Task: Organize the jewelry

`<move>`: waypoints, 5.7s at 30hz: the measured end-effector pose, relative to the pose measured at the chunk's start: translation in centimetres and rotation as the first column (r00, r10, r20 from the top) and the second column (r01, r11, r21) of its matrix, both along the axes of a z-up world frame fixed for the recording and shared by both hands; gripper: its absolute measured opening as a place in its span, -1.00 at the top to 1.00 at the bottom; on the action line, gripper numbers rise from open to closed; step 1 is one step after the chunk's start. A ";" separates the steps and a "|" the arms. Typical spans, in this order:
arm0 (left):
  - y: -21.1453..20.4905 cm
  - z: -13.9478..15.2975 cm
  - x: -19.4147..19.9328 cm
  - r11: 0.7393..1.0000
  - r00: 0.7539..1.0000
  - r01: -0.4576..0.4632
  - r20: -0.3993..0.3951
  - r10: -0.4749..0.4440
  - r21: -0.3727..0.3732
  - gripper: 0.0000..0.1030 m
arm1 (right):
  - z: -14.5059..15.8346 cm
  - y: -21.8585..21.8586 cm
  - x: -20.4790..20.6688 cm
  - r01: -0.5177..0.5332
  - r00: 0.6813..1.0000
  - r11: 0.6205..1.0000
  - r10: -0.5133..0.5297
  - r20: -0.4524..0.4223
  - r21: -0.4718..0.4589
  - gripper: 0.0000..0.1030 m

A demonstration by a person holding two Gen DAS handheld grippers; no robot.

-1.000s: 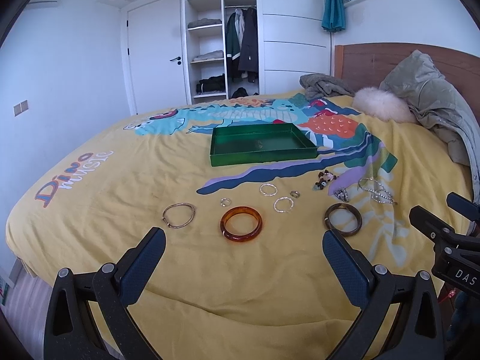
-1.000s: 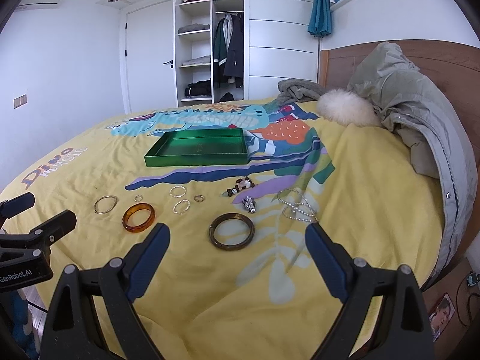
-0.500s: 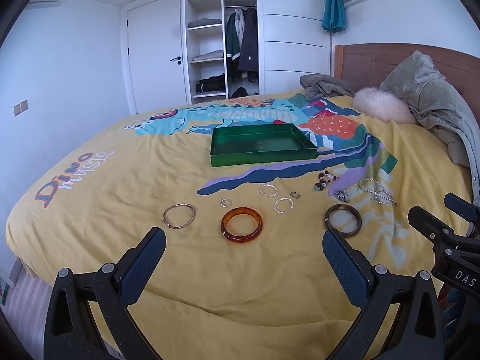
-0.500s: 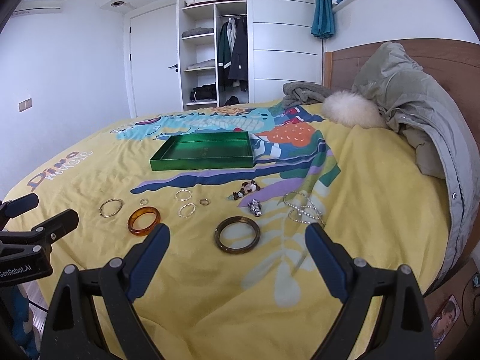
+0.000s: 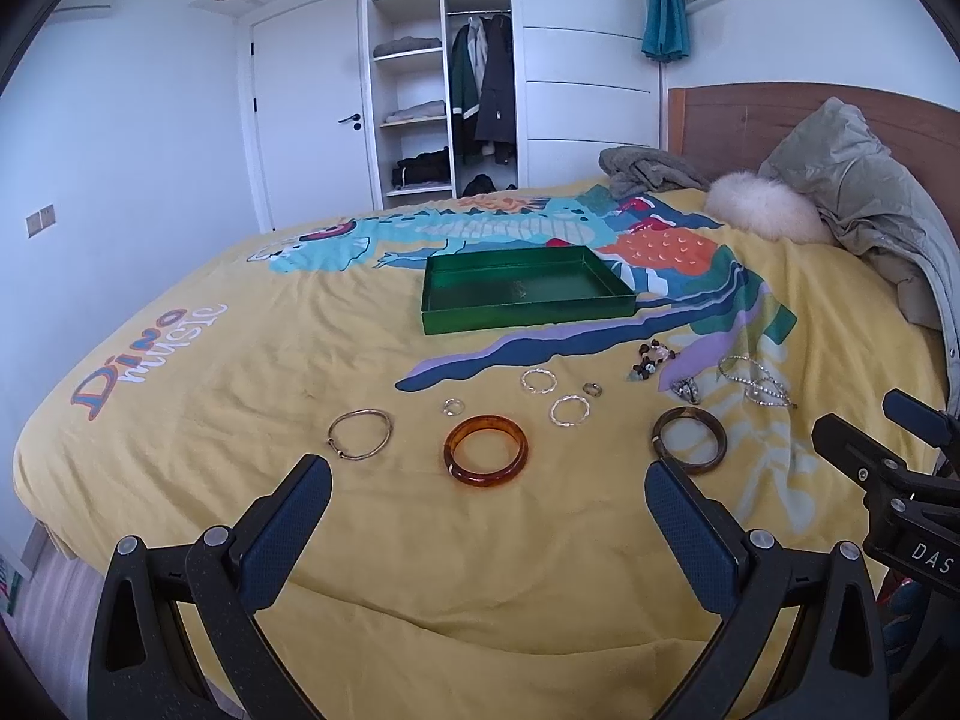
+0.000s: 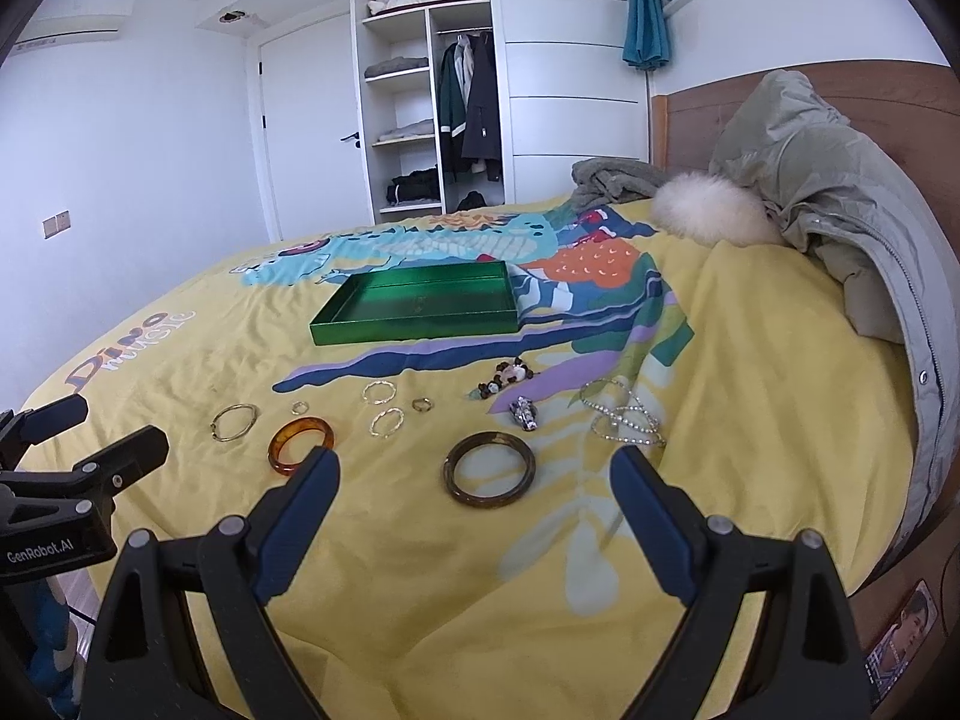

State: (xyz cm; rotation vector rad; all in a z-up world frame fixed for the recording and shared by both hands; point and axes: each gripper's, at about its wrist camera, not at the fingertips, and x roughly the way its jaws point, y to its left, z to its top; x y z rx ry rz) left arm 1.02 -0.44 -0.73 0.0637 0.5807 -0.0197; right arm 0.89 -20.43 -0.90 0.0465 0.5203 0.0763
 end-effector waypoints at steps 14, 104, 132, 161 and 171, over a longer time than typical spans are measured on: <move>0.5 -0.8 0.8 1.000 0.999 0.006 -0.036 -0.006 -0.013 -0.99 | -1.1 0.4 0.9 0.035 0.995 0.999 -0.038 -0.089 -0.039 -0.79; 2.1 -13.1 17.3 0.997 0.911 -0.070 -0.405 0.077 0.031 0.80 | -10.4 -4.2 13.5 -0.090 0.952 0.996 0.081 -0.296 -0.015 0.84; 0.4 -3.7 9.0 0.997 0.983 -0.056 -0.169 0.066 0.061 0.82 | -3.6 -4.9 5.5 -0.087 0.989 0.996 0.088 -0.117 0.015 0.84; 1.7 10.2 3.7 0.999 0.990 -0.029 0.137 0.033 -0.033 0.82 | 8.3 -3.5 1.6 -0.095 0.985 0.995 0.100 0.140 -0.040 0.84; 2.4 10.9 5.4 0.998 0.988 -0.041 0.147 0.047 -0.045 0.82 | 10.1 -2.8 3.8 -0.115 0.980 0.992 0.122 0.160 -0.050 0.84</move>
